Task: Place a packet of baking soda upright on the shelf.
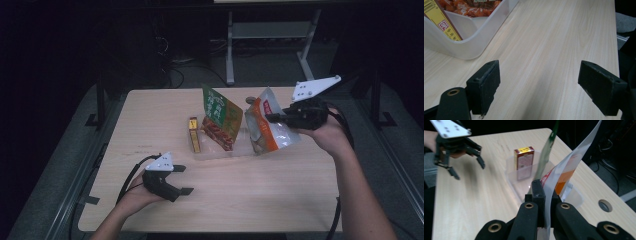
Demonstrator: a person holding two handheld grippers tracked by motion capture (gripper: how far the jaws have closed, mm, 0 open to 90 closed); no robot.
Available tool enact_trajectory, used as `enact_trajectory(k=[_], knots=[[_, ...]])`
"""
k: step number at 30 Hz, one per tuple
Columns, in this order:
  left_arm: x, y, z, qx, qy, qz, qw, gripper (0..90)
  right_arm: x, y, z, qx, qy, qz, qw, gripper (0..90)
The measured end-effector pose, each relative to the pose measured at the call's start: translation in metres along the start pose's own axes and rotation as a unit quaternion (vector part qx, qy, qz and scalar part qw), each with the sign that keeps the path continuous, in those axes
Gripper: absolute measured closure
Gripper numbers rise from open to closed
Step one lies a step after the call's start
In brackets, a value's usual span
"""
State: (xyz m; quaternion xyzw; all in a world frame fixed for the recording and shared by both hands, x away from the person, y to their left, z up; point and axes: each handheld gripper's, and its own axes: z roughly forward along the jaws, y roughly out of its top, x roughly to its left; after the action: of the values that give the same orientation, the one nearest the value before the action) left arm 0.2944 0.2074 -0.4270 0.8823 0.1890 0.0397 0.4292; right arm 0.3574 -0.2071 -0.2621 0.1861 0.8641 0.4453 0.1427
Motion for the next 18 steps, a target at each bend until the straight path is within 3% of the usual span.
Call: enact_trajectory(k=[10, 16, 18], knots=[[0.0, 0.0, 0.0, -0.002, 0.0, 0.002, 1.0, 17.5, -0.02, 0.021, 0.025, 0.04, -0.021, -0.009, 0.9989, 90.0], [0.0, 0.0, 0.0, 0.0, 0.0, 0.005, 1.0, 17.5, -0.025, 0.023, 0.039, 0.056, -0.028, -0.008, 0.998, 90.0], [0.0, 0.0, 0.0, 0.001, -0.001, 0.004, 1.0, 17.5, -0.027, 0.021, 0.048, 0.074, -0.034, -0.01, 0.9966, 90.0]])
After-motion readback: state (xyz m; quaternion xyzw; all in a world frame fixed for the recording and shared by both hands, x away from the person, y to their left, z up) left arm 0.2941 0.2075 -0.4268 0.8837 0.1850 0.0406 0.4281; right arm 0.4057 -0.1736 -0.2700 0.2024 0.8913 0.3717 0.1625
